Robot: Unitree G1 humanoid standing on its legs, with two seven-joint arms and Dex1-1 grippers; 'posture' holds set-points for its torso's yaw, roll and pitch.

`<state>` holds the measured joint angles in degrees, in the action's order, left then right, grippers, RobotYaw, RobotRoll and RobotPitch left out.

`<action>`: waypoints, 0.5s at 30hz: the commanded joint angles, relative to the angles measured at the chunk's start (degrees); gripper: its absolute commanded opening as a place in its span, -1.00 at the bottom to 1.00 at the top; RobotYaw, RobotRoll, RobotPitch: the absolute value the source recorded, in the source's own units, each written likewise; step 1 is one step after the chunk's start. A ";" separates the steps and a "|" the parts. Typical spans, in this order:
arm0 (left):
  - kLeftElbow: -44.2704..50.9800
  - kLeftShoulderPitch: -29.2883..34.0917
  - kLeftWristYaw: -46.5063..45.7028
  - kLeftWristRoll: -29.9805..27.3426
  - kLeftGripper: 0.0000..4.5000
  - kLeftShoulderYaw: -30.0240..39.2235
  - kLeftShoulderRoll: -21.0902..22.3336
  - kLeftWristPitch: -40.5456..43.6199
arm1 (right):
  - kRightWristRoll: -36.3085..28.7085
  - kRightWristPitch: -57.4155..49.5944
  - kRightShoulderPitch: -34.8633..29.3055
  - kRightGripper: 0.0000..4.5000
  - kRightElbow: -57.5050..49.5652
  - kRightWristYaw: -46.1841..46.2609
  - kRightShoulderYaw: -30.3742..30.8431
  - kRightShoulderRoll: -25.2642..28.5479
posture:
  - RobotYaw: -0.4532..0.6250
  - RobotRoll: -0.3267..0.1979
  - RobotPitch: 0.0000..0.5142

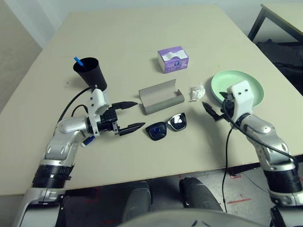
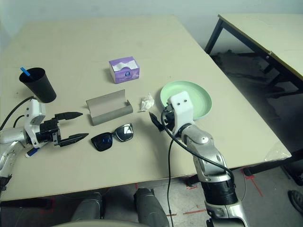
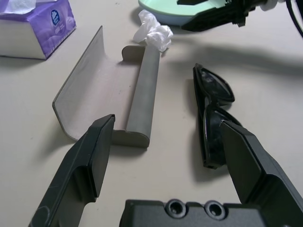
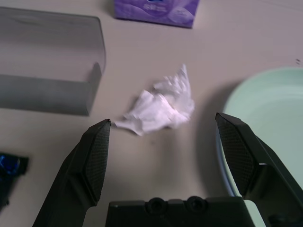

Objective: Organize and tidy the items on the table.

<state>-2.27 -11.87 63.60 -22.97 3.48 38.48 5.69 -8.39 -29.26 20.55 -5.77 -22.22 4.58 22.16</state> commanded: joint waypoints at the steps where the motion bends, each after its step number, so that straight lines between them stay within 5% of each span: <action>1: 1.17 1.31 -0.28 0.51 1.00 -0.19 -0.06 -0.30 | 1.24 -0.95 1.63 0.98 3.68 -0.08 1.21 -1.06 | -0.23 0.25 -0.49; 15: 5.07 2.05 -0.24 -1.79 1.00 -0.04 -0.70 1.36 | 6.37 -3.64 8.57 0.98 14.18 2.81 1.88 -3.09 | -0.20 0.25 -0.49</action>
<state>1.74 -10.58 63.04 -24.26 3.49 38.06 6.36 -3.37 -31.27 28.74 6.83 -20.48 6.30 18.99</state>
